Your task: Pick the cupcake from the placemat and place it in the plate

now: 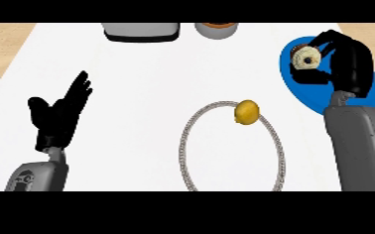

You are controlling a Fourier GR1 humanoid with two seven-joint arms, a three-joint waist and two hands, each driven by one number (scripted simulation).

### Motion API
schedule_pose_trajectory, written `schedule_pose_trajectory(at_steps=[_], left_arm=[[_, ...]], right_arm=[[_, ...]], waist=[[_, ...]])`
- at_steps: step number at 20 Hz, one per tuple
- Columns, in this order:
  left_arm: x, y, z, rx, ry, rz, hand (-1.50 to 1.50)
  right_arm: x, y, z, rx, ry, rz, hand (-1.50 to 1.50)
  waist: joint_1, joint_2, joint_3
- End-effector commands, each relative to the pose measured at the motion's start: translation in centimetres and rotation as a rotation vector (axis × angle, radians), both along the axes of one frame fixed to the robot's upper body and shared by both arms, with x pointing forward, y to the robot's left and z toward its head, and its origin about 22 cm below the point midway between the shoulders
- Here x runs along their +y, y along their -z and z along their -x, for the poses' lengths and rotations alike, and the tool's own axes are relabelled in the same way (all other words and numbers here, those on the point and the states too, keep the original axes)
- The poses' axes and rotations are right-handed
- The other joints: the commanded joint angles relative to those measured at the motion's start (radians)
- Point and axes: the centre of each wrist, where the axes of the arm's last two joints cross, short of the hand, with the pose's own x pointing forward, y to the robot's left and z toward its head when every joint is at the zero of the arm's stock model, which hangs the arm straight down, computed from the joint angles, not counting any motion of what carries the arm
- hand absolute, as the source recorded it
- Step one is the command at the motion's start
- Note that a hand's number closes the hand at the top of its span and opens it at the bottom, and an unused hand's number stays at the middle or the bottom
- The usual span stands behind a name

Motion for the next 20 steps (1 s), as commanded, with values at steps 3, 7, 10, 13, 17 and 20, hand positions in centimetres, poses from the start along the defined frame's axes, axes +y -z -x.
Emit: schedule_pose_trajectory(at_steps=[3, 7, 10, 13, 17, 20], left_arm=[[-0.7, -0.2, -0.3, -0.017, 0.012, -0.005, 0.0], [-0.4, -0.2, 0.0, -0.019, 0.002, 0.003, 0.0], [0.2, -0.5, -0.9, -0.007, 0.019, 0.008, 0.0], [0.3, 0.6, -0.2, 0.009, 0.039, 0.002, 0.0], [1.5, 0.6, -0.3, -0.012, 0.03, -0.014, 0.0], [-0.3, 0.1, -0.5, -0.011, 0.038, 0.008, 0.0]], right_arm=[[-7.5, -0.2, -1.1, 0.017, 0.078, -0.01, 1.5], [-10.0, 3.4, -1.1, 0.094, 0.088, 0.056, 1.5], [-13.1, 3.9, -0.7, 0.206, 0.081, 0.051, 1.5], [-14.8, 4.2, -0.2, 0.241, 0.045, -0.147, 1.5], [-15.2, 6.0, -0.2, 0.338, -0.054, -0.137, -1.5], [-15.6, 4.8, -1.2, 0.249, -0.088, -0.114, -1.5]], waist=[[0.003, 0.002, 0.0], [0.013, 0.004, 0.0], [0.018, 0.008, 0.001], [0.018, 0.006, 0.002], [0.024, 0.009, 0.002], [0.028, 0.009, 0.002]])
